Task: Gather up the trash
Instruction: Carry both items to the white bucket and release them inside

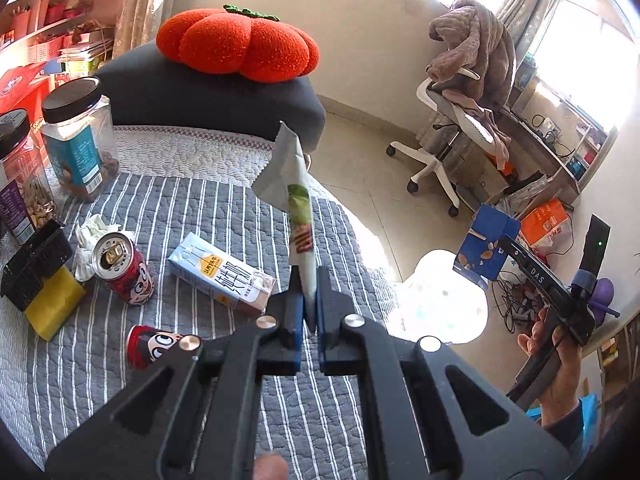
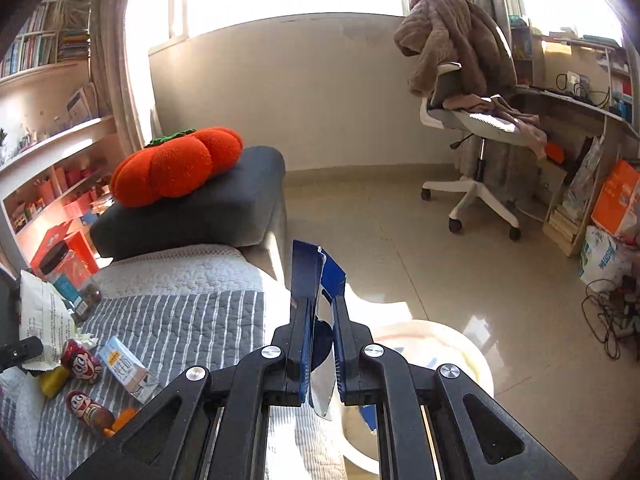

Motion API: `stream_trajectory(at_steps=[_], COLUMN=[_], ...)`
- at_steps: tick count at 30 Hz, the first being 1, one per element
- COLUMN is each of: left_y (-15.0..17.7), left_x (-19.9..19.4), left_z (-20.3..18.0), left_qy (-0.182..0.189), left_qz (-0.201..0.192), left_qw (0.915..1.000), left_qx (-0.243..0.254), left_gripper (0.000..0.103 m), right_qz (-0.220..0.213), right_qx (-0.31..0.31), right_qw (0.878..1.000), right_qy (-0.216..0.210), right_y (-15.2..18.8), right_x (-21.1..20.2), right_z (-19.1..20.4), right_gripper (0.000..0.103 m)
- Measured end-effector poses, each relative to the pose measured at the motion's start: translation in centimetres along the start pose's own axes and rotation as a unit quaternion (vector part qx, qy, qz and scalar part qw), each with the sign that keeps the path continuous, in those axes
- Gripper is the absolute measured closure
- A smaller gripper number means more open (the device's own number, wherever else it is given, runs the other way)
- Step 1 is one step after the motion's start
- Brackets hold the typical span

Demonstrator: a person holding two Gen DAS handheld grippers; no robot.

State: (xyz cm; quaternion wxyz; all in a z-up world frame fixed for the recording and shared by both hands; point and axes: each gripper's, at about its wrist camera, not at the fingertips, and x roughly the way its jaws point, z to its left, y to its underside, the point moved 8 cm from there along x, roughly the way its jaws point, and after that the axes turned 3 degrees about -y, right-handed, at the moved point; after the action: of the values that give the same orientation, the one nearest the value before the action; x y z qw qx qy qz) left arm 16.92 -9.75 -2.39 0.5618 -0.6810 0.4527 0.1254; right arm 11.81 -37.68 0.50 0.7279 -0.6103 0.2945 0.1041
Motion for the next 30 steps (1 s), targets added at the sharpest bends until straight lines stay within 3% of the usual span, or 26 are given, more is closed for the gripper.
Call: stream_trajectory(at_steps=[5, 7, 8, 9, 11, 13, 15, 22, 30], left_y=[0.6, 0.7, 0.7, 0.6, 0.5, 0.3, 0.0, 0.0, 1.2], left_x=[1.5, 2.1, 2.3, 2.6, 3.1, 3.6, 4.2, 7.0, 10.4], left_z=[-3.1, -4.5, -5.2, -6.1, -8.1, -10.3, -12.3, -19.1, -25.0], left_qy=[0.004, 0.007, 0.011, 0.016, 0.028, 0.038, 0.047, 0.081, 0.092], left_qz=[0.017, 0.023, 0.024, 0.026, 0.029, 0.031, 0.032, 0.051, 0.075], left_qw=[0.9996, 0.9992, 0.999, 0.9989, 0.9983, 0.9974, 0.9962, 0.9906, 0.9837], left_qx=[0.024, 0.033, 0.035, 0.036, 0.042, 0.054, 0.065, 0.098, 0.135], left_gripper=[0.097, 0.097, 0.097, 0.097, 0.097, 0.097, 0.097, 0.097, 0.097], right_qz=[0.022, 0.027, 0.029, 0.025, 0.003, -0.003, -0.007, 0.022, 0.031], right_qx=[0.029, 0.038, 0.045, 0.054, 0.072, 0.081, 0.086, 0.101, 0.158], right_qw=[0.998, 0.997, 0.997, 0.996, 0.994, 0.993, 0.99, 0.977, 0.964], right_qy=[0.046, 0.057, 0.061, 0.066, 0.078, 0.091, 0.114, 0.187, 0.212], right_y=[0.4, 0.4, 0.4, 0.3, -0.2, -0.6, -0.7, 0.7, 2.3], right_x=[0.6, 0.2, 0.0, -0.5, -1.8, -2.7, -3.6, -5.1, -7.5], right_z=[-4.1, -5.4, -5.9, -6.5, -7.8, -9.0, -10.6, -16.8, -22.1], right_gripper=[0.087, 0.077, 0.057, 0.029, 0.018, 0.015, 0.001, 0.0, 0.0])
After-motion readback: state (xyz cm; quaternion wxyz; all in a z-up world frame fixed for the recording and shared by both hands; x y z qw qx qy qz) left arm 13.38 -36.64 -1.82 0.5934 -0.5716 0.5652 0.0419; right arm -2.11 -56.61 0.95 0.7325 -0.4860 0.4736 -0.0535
